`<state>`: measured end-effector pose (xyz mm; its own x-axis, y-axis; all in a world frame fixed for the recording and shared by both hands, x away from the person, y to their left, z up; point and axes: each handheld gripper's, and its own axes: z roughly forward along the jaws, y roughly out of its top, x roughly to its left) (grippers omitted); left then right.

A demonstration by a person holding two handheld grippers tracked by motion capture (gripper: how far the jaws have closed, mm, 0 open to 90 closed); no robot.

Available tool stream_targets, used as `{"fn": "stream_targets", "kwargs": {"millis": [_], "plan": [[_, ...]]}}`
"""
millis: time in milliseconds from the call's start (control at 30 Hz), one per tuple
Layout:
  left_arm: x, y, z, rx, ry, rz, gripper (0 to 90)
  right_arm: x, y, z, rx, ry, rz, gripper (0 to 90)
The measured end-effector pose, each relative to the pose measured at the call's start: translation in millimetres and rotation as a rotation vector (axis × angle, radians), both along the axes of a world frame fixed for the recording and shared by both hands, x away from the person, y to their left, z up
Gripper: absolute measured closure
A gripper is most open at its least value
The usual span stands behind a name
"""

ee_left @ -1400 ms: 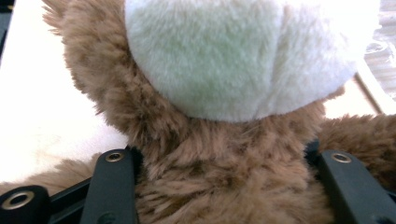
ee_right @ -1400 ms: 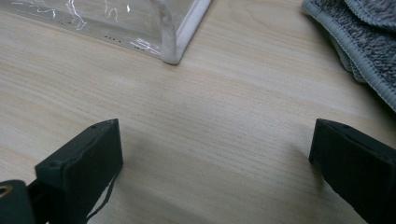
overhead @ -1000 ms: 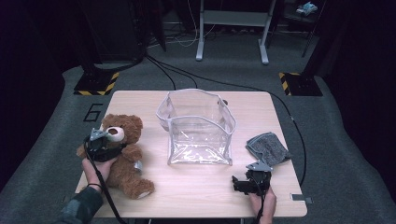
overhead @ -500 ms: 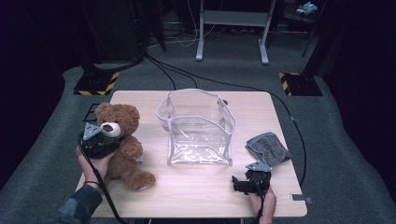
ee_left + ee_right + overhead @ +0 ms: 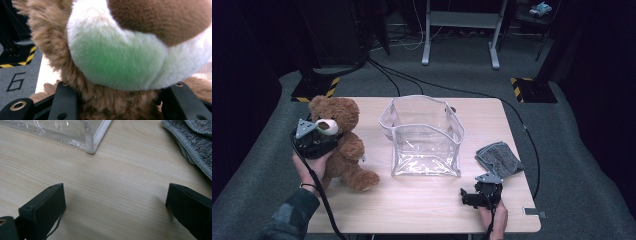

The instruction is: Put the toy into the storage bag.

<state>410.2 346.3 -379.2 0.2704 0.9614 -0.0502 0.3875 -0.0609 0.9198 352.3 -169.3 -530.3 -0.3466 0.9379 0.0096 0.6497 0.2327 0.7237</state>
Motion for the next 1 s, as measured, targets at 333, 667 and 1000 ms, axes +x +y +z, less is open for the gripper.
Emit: {"fn": "stream_targets", "kwargs": {"millis": [333, 667, 1000], "plan": [[11.3, 3.0, 25.9, -0.002, -0.014, 0.005, 49.9, 0.8, 0.3, -0.3, -0.004, -0.001, -0.007, 1.3], [26.3, 1.7, 54.4, -0.001, -0.027, 0.008, 49.6, 0.8, 0.3, -0.3, -0.005, -0.001, -0.008, 1.2], [35.8, -1.7, 83.7, 0.018, -0.058, 0.019, 49.1, 0.8, 0.3, -0.3, -0.005, -0.001, -0.008, 1.2]]}}
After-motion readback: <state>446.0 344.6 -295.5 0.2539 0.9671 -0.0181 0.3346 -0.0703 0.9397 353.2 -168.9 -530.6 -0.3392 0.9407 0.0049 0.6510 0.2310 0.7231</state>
